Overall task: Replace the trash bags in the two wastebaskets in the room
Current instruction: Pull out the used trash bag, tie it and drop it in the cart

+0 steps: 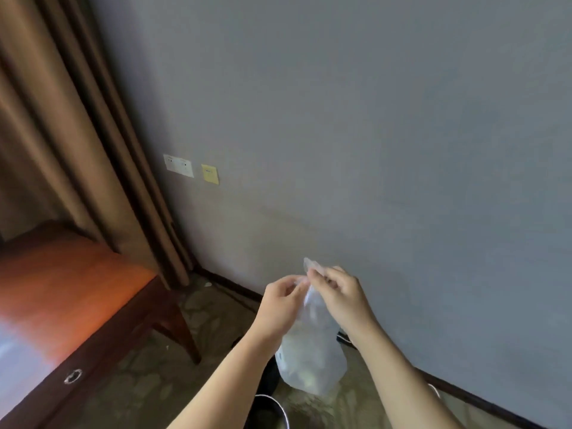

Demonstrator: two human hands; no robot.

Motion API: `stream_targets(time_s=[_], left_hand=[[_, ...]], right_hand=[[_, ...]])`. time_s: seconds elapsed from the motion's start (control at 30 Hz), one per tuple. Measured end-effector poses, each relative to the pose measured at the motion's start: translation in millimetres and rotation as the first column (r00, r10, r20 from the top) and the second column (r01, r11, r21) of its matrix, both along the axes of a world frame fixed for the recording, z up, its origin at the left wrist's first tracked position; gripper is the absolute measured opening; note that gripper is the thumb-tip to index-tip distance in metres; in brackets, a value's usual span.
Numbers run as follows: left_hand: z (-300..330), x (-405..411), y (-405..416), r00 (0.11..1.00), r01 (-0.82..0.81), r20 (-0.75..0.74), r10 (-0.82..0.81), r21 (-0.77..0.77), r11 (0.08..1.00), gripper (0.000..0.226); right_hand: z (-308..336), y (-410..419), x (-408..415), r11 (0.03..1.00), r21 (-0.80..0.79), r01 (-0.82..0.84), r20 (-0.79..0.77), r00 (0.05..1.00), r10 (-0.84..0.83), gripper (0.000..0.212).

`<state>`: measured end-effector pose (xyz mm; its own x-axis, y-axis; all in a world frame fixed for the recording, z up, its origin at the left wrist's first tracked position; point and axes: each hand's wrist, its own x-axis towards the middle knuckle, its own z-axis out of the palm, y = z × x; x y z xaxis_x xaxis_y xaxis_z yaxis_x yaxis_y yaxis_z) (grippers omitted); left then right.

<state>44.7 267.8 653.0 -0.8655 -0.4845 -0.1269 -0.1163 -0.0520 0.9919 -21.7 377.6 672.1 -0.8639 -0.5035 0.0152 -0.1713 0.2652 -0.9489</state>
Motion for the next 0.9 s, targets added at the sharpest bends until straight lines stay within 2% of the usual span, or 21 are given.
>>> stream_targets(time_s=[0.03, 0.07, 0.1, 0.13, 0.2, 0.3, 0.4, 0.47, 0.53, 0.6, 0.7, 0.8, 0.9], left_hand=[[2.9, -5.5, 16.2, 0.999, 0.032, 0.008, -0.032, 0.034, 0.999, 0.023], [4.1, -11.4, 33.7, 0.997, 0.071, 0.006, -0.072, 0.083, 0.994, 0.024], [6.9, -16.6, 55.3, 0.992, 0.12, 0.008, -0.122, 0.129, 0.984, 0.026], [6.9, -22.0, 79.1, 0.985, 0.167, 0.013, -0.172, 0.162, 0.972, 0.029], [10.1, -28.5, 132.2, 0.965, 0.245, 0.05, -0.258, 0.184, 0.952, 0.036], [18.5, -25.1, 221.3, 0.887, 0.452, 0.024, -0.462, 0.164, 0.877, 0.026], [28.2, -5.9, 306.3, 0.704, 0.709, -0.074, -0.706, 0.015, 0.705, 0.025], [38.3, 9.7, 364.3, 0.556, 0.821, -0.095, -0.826, -0.093, 0.564, 0.015], [42.9, 17.9, 423.9, 0.462, 0.864, -0.113, -0.879, -0.163, 0.475, 0.009], [44.6, 23.1, 486.2, 0.389, 0.877, -0.127, -0.912, -0.251, 0.409, 0.019], [52.4, 41.8, 589.7, 0.23, 0.931, -0.14, -0.963, -0.257, 0.259, 0.031], [62.0, 69.9, 696.3, 0.13, 0.946, -0.168, -0.977, -0.273, 0.173, 0.039], [71.7, 98.2, 789.6, 0.057, 0.956, -0.222, -0.973, -0.268, 0.117, 0.045]], right_hand=[[-2.2, 21.5, 4.7, 0.999, -0.025, 0.026, 0.079, 0.997, -0.024, 0.017], [-5.5, 45.1, 10.5, 0.998, -0.01, 0.054, 0.104, 0.993, -0.053, 0.038], [-9.5, 70.6, 18.0, 0.994, 0.053, 0.091, 0.104, 0.99, -0.096, 0.054], [-13.0, 96.2, 27.4, 0.984, 0.12, 0.13, 0.1, 0.985, -0.142, 0.06], [-14.6, 145.2, 48.0, 0.958, 0.213, 0.192, 0.097, 0.972, -0.216, 0.045], [-17.9, 222.7, 68.8, 0.877, 0.25, 0.412, 0.027, 0.902, -0.431, 0.02], [-15.8, 305.9, 93.0, 0.774, 0.233, 0.588, 0.008, 0.795, -0.606, 0.014], [-13.2, 363.5, 114.5, 0.692, 0.222, 0.687, -0.01, 0.711, -0.703, 0.024], [-10.8, 424.3, 134.5, 0.588, 0.206, 0.782, -0.035, 0.607, -0.794, 0.035], [-4.4, 488.1, 157.7, 0.478, 0.203, 0.855, -0.089, 0.502, -0.86, 0.04], [8.0, 585.5, 196.8, 0.34, 0.185, 0.922, -0.174, 0.371, -0.912, 0.028], [23.2, 677.2, 235.0, 0.204, 0.181, 0.962, -0.206, 0.24, -0.949, 0.014], [33.0, 756.3, 268.0, 0.079, 0.137, 0.987, -0.199, 0.106, -0.974, 0.016]])
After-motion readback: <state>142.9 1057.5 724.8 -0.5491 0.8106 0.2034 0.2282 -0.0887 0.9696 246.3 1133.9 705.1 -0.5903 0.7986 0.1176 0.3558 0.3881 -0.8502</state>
